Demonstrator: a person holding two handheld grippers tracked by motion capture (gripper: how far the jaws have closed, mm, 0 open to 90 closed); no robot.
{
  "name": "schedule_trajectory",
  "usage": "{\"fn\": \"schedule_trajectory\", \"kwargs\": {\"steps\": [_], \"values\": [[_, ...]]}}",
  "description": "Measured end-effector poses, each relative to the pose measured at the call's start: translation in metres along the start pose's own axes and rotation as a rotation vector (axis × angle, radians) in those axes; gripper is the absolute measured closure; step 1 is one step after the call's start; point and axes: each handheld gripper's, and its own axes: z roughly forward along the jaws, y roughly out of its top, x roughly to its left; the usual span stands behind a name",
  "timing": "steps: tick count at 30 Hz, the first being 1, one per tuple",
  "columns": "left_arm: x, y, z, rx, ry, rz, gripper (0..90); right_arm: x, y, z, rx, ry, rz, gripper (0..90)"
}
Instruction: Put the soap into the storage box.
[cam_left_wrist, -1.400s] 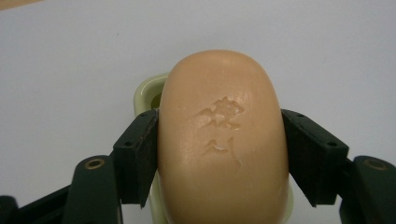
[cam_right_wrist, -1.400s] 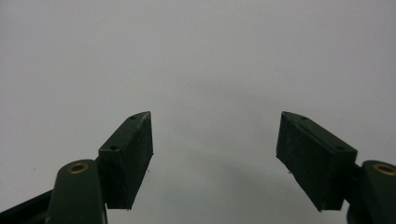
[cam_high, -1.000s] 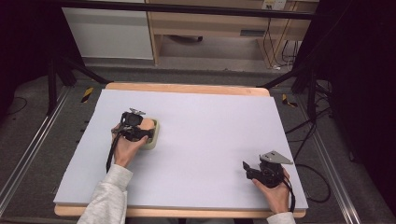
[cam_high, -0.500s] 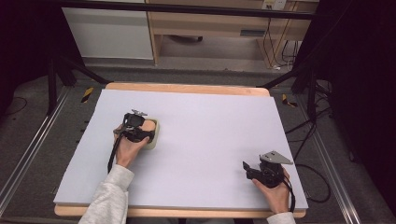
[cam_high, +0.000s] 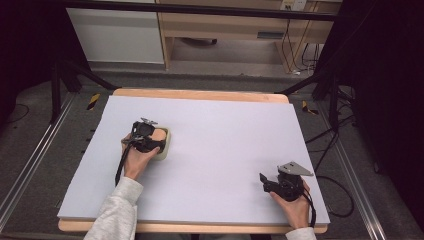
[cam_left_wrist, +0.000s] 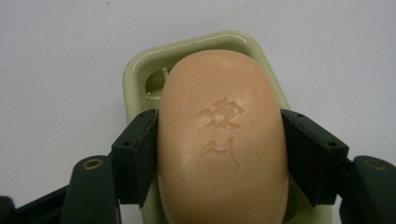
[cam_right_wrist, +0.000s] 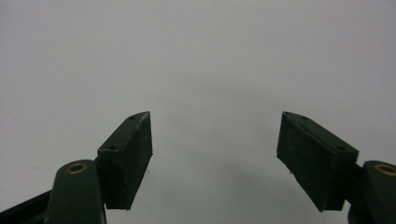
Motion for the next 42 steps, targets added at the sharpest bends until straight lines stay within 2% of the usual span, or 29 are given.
{"fn": "schedule_trajectory", "kwargs": {"steps": [5,7,9,15,20,27,30,32,33,42], "values": [[-0.001,0.0,0.0,-0.001,0.004,0.005,31.0,0.0,0.0,0.0,0.001,0.0,0.001,26.8],[0.0,0.0,-0.002,-0.009,0.002,0.003,26.3,0.0,0.0,0.0,0.003,0.001,0.004,26.8],[0.002,0.0,-0.006,-0.026,-0.019,-0.006,26.0,0.0,0.0,0.0,0.001,-0.001,0.003,26.8],[0.002,-0.001,-0.013,-0.038,-0.03,0.003,23.2,0.0,0.0,0.0,0.0,-0.002,-0.003,26.8],[0.002,-0.007,-0.025,-0.072,-0.062,0.006,22.8,0.001,0.0,0.0,0.002,-0.001,0.006,26.8],[-0.002,-0.019,-0.041,-0.121,-0.08,0.025,22.5,0.001,0.0,-0.001,0.001,0.0,0.009,26.8],[-0.003,-0.026,-0.05,-0.147,-0.092,0.03,22.5,0.001,0.0,-0.001,0.006,0.004,0.028,26.7],[-0.003,-0.034,-0.057,-0.164,-0.097,0.045,22.5,-0.001,-0.001,-0.001,0.004,0.0,0.019,26.4],[-0.003,-0.037,-0.059,-0.172,-0.098,0.044,22.4,-0.001,-0.001,-0.002,0.008,0.005,0.032,26.3],[0.003,-0.06,-0.076,-0.235,-0.108,0.014,22.1,-0.005,-0.005,-0.002,0.019,-0.003,0.042,24.7]]}}
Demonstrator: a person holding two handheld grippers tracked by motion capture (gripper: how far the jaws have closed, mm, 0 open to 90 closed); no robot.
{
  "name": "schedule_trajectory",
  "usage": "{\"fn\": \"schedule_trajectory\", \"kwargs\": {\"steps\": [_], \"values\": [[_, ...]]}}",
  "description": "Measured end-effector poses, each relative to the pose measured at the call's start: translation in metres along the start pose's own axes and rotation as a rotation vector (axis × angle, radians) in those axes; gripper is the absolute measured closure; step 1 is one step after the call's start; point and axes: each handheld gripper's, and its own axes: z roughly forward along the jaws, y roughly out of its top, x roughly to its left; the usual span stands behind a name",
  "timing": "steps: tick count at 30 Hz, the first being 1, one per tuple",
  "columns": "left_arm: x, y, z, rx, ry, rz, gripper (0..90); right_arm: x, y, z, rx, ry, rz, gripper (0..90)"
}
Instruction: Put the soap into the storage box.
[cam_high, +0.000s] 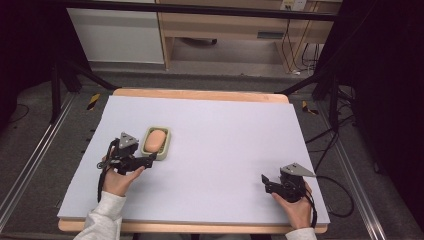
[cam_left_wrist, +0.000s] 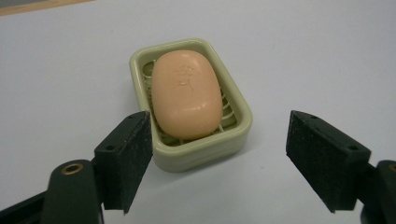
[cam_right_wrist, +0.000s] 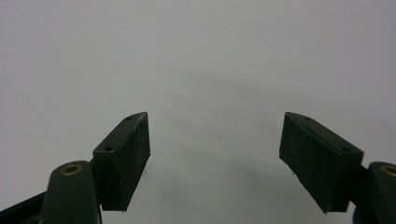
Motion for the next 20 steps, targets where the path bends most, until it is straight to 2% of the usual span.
{"fn": "schedule_trajectory", "kwargs": {"steps": [5,9,14,15,20], "values": [[0.005,-0.014,-0.005,0.014,0.005,0.009,21.3,-0.003,-0.003,-0.001,0.01,-0.008,0.0,23.2],[0.012,-0.027,-0.009,0.021,0.022,-0.008,20.7,-0.004,-0.004,-0.001,0.012,-0.017,-0.006,22.9],[0.021,-0.043,-0.015,0.029,0.04,-0.027,20.1,-0.006,-0.007,-0.003,0.019,-0.006,0.017,22.1],[0.021,-0.045,-0.016,0.028,0.038,-0.034,20.0,-0.006,-0.007,-0.002,0.015,-0.014,0.008,21.7],[0.021,-0.057,-0.02,0.037,0.04,-0.039,19.8,-0.009,-0.009,-0.003,0.02,-0.018,0.021,20.9]]}}
